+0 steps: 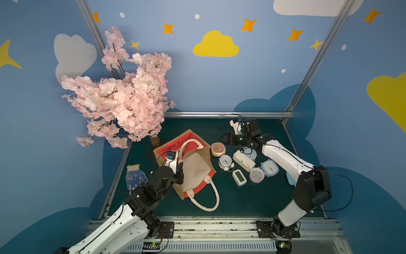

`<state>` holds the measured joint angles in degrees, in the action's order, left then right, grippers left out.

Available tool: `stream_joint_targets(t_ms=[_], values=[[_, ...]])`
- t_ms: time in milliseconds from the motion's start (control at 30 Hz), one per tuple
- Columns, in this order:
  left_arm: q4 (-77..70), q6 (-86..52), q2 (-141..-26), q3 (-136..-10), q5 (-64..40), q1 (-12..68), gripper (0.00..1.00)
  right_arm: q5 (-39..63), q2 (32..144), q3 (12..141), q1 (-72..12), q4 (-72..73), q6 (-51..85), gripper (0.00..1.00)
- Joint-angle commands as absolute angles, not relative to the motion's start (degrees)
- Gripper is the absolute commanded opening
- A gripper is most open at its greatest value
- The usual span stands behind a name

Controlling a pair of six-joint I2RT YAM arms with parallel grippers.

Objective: Take the alarm clock out of the canvas bag
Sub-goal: Place the alarm at the center of the board, then pick up the alarm from the canvas bag.

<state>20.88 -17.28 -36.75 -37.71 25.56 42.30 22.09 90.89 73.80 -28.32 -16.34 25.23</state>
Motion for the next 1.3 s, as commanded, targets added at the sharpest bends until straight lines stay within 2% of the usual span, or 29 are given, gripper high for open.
stream_joint_targets(t_ms=[0, 200, 367, 533, 667, 933, 1267], values=[[22.00, -17.00, -36.08, -38.24, 26.81, 41.67, 0.15, 13.82, 82.62, 65.34, -31.12, -9.01, 24.28, 0.68], [21.68, -17.18, -35.79, -38.19, 25.57, 40.84, 0.15, 3.63, 66.65, 45.29, -40.56, 3.14, 24.64, 0.65], [22.87, -16.75, -35.54, -38.64, 21.73, 39.68, 0.15, -9.23, 63.83, 39.27, -56.73, 9.79, 18.09, 0.64], [25.19, -15.32, -32.57, -38.01, 19.03, 39.46, 0.15, -13.67, 72.69, 39.76, -66.04, 17.84, 15.56, 0.63], [24.56, -14.57, -28.40, -37.04, 17.50, 39.29, 0.16, -13.88, 83.60, 46.60, -70.96, 18.40, 11.75, 0.63], [29.95, -13.35, -30.82, -41.27, 13.79, 39.19, 0.16, -13.08, 103.87, 61.95, -69.89, 12.04, 8.39, 0.61], [29.81, -13.77, -30.47, -41.18, 15.47, 38.94, 0.16, -12.92, 114.52, 69.08, -68.25, 13.68, 1.27, 0.65]])
